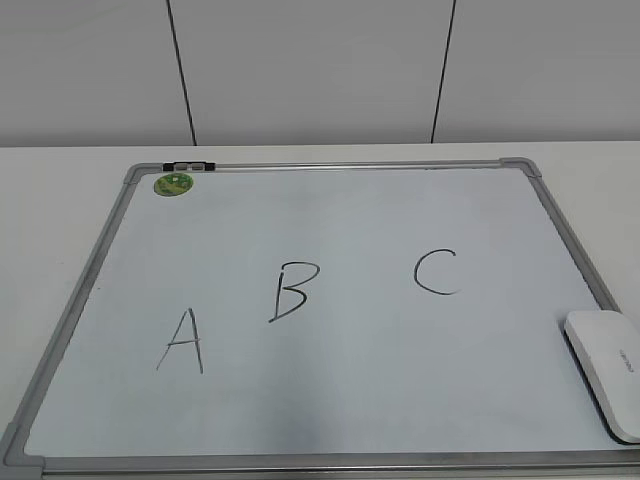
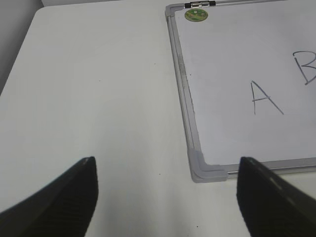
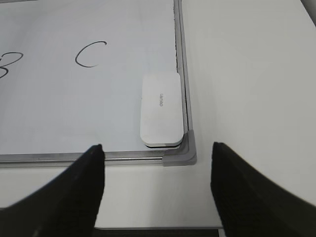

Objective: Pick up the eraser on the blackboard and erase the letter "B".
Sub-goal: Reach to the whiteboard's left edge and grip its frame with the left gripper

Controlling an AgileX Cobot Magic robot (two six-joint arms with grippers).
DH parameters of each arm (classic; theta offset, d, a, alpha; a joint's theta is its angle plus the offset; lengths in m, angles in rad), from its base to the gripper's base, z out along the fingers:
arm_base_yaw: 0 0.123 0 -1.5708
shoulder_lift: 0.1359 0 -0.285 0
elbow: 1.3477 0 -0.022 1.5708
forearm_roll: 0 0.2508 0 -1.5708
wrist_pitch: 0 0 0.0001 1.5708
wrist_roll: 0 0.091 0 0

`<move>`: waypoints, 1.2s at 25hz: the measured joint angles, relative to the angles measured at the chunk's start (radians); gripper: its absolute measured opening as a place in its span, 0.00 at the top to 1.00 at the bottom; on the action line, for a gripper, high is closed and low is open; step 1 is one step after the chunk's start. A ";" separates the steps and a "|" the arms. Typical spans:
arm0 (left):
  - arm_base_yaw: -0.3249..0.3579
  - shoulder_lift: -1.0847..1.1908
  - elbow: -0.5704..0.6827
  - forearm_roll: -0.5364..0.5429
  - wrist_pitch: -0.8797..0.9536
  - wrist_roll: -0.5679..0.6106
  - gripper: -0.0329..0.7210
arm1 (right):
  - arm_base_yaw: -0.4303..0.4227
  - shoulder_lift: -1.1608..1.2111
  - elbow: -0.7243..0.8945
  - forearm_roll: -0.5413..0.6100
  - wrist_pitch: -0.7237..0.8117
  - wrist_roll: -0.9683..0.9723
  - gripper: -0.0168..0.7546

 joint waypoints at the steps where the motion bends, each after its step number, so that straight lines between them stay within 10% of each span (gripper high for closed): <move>1: 0.000 0.000 0.000 0.000 0.000 0.000 0.08 | 0.000 0.000 0.000 0.000 0.000 0.000 0.33; 30: 0.000 0.255 -0.090 0.000 -0.147 0.000 0.13 | 0.000 0.000 0.000 0.000 0.000 0.000 0.33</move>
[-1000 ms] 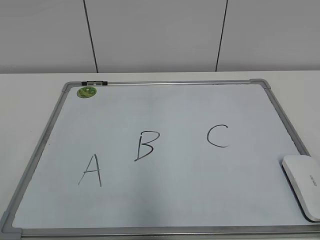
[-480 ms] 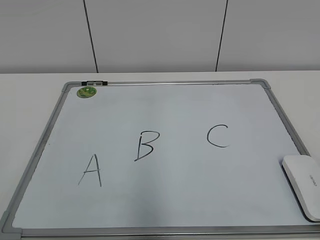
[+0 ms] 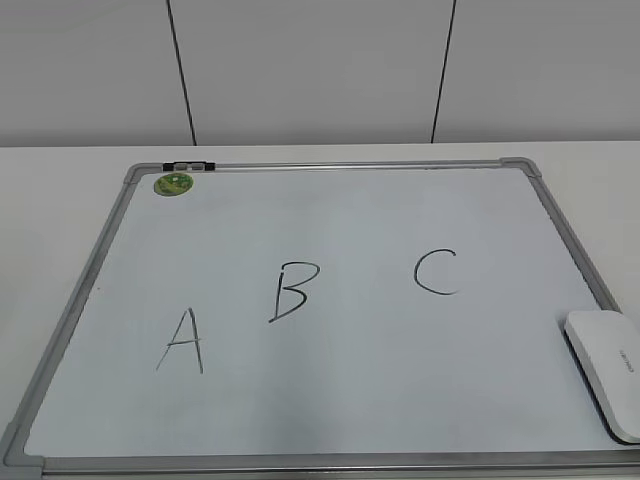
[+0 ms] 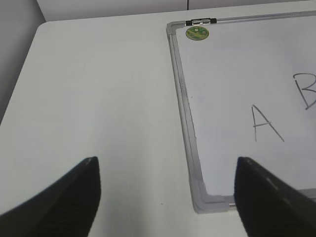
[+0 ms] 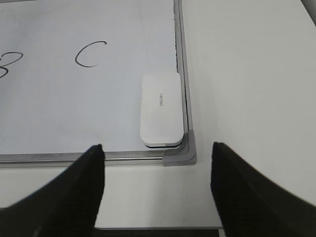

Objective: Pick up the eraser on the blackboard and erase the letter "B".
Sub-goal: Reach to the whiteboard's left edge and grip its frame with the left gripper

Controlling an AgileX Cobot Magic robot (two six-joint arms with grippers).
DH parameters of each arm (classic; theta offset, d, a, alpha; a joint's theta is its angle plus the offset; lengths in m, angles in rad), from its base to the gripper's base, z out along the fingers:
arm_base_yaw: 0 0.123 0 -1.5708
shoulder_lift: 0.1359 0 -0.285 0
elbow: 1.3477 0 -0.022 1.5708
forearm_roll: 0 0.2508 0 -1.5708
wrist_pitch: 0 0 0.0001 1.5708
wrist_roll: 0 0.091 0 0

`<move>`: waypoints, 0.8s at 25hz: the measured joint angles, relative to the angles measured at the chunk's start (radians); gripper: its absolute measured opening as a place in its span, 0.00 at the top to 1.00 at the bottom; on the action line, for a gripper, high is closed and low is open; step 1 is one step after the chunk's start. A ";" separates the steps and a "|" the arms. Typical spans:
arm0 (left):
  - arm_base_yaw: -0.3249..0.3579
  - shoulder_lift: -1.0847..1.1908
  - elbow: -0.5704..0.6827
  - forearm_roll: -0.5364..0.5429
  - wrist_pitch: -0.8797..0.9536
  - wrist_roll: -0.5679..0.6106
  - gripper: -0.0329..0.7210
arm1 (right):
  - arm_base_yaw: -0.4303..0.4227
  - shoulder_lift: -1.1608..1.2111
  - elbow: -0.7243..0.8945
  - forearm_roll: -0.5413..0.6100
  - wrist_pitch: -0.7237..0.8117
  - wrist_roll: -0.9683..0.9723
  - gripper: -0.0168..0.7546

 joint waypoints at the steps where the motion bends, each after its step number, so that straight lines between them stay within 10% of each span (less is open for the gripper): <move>1: 0.000 0.056 -0.012 0.000 -0.032 0.000 0.13 | 0.000 0.000 0.000 0.000 0.000 0.000 0.33; 20: -0.009 1.087 -0.458 -0.103 -0.150 0.030 0.19 | 0.000 0.000 0.000 0.000 0.000 0.000 0.33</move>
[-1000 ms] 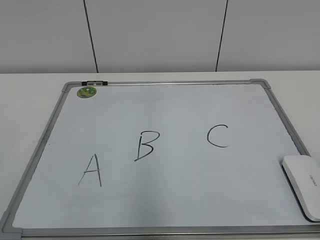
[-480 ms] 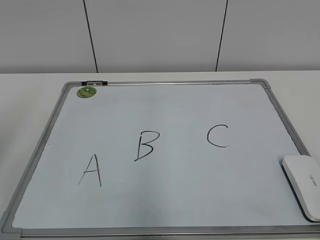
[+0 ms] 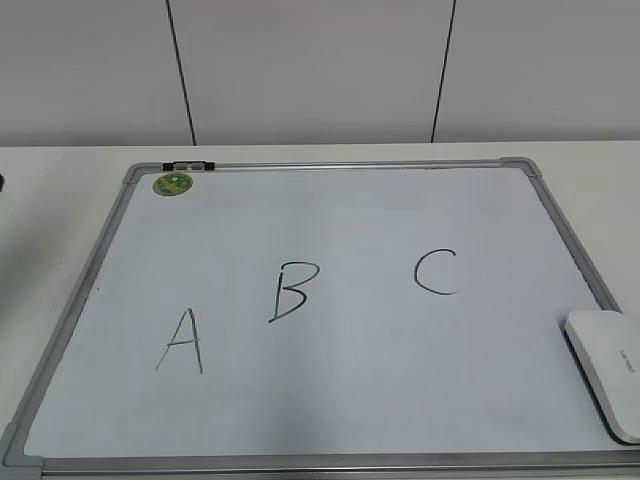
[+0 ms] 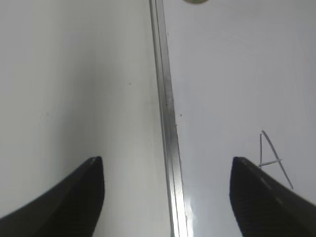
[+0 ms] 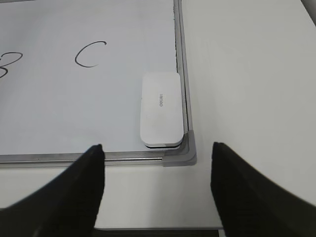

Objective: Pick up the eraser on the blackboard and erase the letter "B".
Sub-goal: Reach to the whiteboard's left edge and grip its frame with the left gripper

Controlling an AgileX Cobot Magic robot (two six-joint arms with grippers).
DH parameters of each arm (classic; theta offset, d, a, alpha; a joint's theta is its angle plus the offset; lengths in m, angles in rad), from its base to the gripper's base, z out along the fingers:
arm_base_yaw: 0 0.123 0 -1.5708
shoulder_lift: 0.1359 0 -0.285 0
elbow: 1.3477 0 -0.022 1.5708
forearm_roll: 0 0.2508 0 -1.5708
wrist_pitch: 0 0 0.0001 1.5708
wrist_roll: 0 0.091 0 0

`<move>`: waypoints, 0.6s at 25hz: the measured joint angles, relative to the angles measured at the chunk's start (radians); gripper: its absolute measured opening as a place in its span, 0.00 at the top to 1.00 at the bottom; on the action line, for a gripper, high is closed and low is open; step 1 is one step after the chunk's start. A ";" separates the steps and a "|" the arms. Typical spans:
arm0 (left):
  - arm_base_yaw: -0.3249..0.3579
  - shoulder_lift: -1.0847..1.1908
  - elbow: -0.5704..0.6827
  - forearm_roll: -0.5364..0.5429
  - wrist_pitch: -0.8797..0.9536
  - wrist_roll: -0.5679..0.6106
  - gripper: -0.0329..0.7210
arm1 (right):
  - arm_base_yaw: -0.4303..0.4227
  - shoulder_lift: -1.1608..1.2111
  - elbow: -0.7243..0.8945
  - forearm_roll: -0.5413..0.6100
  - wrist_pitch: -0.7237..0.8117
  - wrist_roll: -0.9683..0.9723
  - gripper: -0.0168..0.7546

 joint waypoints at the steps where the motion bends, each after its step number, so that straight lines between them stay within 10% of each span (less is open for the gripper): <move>1: 0.000 0.045 -0.011 -0.013 0.012 0.015 0.19 | 0.000 0.000 0.000 0.000 0.000 0.000 0.33; 15: 0.000 0.437 -0.125 -0.078 0.011 0.099 0.39 | 0.000 0.000 0.000 0.000 0.000 0.000 0.33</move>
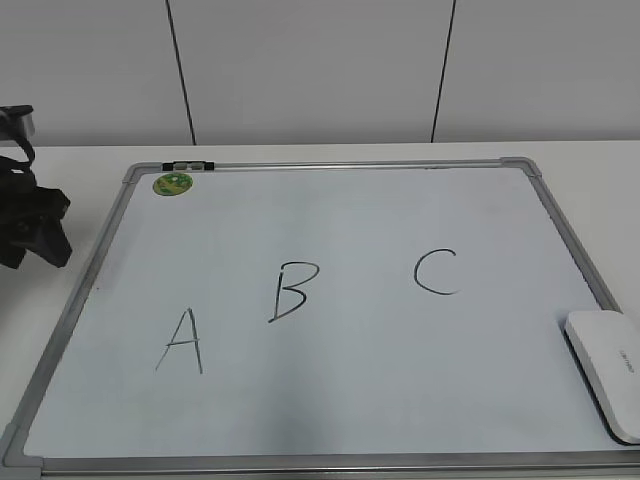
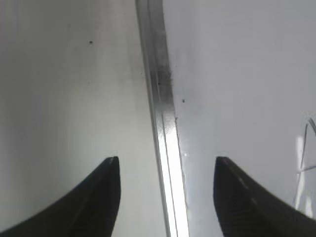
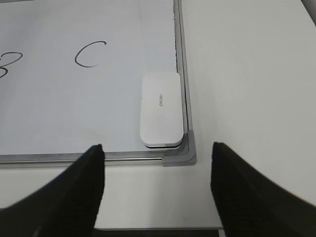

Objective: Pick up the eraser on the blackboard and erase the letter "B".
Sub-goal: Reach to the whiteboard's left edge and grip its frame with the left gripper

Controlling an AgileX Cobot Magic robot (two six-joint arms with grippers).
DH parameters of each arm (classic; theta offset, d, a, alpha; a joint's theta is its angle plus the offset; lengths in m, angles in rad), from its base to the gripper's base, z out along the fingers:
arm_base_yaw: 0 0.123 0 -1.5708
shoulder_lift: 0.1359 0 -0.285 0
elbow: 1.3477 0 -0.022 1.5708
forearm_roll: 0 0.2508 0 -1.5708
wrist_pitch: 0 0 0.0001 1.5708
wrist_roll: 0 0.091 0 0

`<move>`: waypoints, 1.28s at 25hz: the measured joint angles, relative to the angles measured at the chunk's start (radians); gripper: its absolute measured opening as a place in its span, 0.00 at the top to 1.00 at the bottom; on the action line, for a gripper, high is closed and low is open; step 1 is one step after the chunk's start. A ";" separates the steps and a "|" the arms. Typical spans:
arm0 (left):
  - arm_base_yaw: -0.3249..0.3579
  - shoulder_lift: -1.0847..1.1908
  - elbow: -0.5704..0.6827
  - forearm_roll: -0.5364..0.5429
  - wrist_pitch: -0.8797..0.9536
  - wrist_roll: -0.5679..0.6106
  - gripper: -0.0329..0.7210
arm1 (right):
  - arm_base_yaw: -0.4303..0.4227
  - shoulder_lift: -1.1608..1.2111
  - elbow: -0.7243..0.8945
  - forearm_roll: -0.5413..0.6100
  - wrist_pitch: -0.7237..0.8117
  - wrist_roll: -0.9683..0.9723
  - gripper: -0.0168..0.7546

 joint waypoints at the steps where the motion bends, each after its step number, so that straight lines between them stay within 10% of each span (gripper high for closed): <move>1: 0.000 0.020 -0.013 0.000 -0.002 0.003 0.40 | 0.000 0.000 0.000 0.000 0.000 0.000 0.33; 32: 0.000 0.336 -0.242 -0.002 0.029 0.012 0.59 | 0.000 0.000 0.000 0.000 0.000 0.000 0.33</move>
